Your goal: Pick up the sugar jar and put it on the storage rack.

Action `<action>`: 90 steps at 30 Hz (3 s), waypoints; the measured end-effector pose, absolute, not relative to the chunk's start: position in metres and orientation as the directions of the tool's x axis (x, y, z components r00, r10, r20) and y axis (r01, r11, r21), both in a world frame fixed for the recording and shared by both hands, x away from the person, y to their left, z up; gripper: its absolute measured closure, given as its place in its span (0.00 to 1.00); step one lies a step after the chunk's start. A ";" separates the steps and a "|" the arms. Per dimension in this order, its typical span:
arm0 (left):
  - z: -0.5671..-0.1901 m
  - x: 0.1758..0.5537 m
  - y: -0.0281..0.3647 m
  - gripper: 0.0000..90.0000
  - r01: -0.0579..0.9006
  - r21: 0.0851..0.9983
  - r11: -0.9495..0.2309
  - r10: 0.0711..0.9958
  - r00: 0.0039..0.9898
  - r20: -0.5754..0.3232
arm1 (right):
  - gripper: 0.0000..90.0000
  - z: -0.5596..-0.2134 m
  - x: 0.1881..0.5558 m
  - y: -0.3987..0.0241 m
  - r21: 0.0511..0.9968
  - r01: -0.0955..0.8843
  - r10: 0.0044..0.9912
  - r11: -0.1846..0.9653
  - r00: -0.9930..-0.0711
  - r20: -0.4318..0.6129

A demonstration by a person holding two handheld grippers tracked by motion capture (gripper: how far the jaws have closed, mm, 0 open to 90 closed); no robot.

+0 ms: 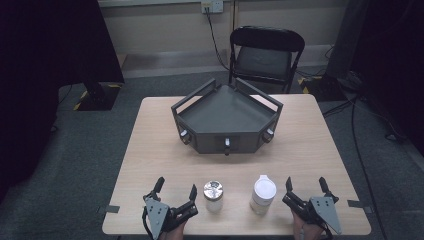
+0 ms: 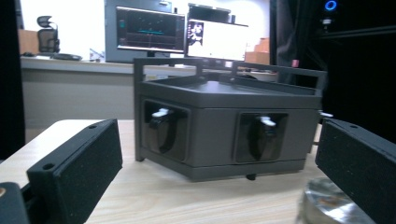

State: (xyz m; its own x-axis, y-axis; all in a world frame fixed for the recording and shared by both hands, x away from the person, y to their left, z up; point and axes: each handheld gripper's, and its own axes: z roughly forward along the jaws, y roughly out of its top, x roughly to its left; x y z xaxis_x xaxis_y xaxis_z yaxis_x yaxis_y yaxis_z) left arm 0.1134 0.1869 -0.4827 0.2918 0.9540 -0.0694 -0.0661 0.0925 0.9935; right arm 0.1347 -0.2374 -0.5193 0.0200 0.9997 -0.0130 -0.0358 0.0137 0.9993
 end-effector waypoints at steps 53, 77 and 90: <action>-0.503 0.136 0.150 0.38 0.067 0.998 0.016 0.881 0.471 -0.046 | 0.01 -0.519 0.135 -0.238 0.999 -0.036 1.000 0.013 0.014 -0.013; -0.496 0.136 0.152 0.39 0.049 0.999 0.017 0.874 0.485 -0.039 | 0.01 -0.519 0.135 -0.238 0.999 -0.036 1.000 0.013 0.014 -0.013; -0.488 0.140 0.160 0.39 0.025 1.000 0.010 0.863 0.504 -0.022 | 0.01 -0.519 0.135 -0.238 0.999 -0.035 1.000 0.013 0.015 -0.013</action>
